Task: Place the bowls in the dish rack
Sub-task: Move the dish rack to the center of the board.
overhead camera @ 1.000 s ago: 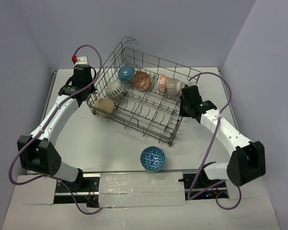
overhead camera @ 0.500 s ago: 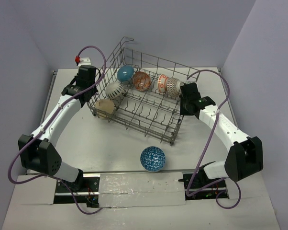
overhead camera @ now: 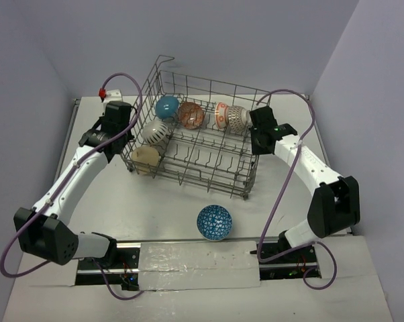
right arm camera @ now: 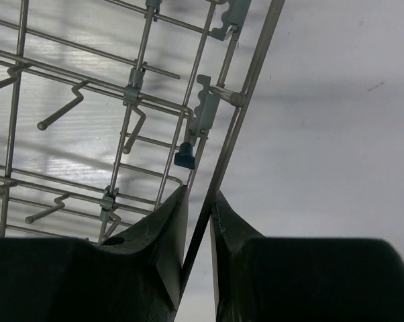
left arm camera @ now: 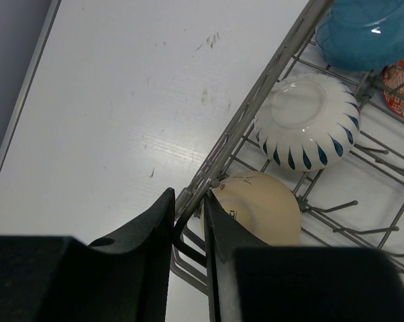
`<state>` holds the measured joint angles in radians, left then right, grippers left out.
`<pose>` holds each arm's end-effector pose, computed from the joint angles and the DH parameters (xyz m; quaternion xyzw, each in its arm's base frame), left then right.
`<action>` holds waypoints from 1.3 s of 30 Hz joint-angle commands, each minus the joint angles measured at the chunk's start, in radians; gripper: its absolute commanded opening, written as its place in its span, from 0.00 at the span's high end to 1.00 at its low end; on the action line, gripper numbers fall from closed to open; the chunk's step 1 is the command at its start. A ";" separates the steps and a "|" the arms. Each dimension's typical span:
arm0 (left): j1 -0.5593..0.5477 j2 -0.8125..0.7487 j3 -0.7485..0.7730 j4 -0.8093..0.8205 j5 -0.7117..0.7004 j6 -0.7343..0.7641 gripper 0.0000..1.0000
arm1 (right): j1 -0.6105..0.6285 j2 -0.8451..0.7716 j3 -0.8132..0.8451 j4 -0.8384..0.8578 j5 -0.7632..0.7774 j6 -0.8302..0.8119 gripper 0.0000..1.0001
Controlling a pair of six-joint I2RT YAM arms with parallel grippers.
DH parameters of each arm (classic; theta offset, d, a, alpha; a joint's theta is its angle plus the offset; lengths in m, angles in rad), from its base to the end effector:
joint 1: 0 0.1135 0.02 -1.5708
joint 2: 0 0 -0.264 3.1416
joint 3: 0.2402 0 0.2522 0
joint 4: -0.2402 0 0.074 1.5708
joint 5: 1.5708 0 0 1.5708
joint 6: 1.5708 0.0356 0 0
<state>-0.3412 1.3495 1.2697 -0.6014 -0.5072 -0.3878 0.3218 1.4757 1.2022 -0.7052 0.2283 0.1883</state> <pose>0.2816 -0.0816 0.3451 -0.1283 0.8711 0.0631 0.4699 0.2944 0.0897 0.2777 -0.0302 0.9504 -0.0323 0.3080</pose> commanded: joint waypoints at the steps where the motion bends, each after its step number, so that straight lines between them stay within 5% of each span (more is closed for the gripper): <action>1: -0.091 -0.073 -0.029 -0.023 0.153 -0.057 1.00 | 0.043 0.011 0.120 0.154 -0.182 -0.039 1.00; 24: -0.231 -0.228 -0.122 -0.095 0.102 -0.160 1.00 | 0.043 0.274 0.410 0.096 -0.224 -0.087 1.00; 39: -0.269 -0.234 -0.135 -0.110 0.032 -0.177 1.00 | 0.043 0.278 0.418 0.087 -0.277 -0.089 1.00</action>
<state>-0.5495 1.0901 1.1389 -0.8341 -0.6727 -0.4763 0.2901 1.8065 1.5654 -0.7067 0.1898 0.0685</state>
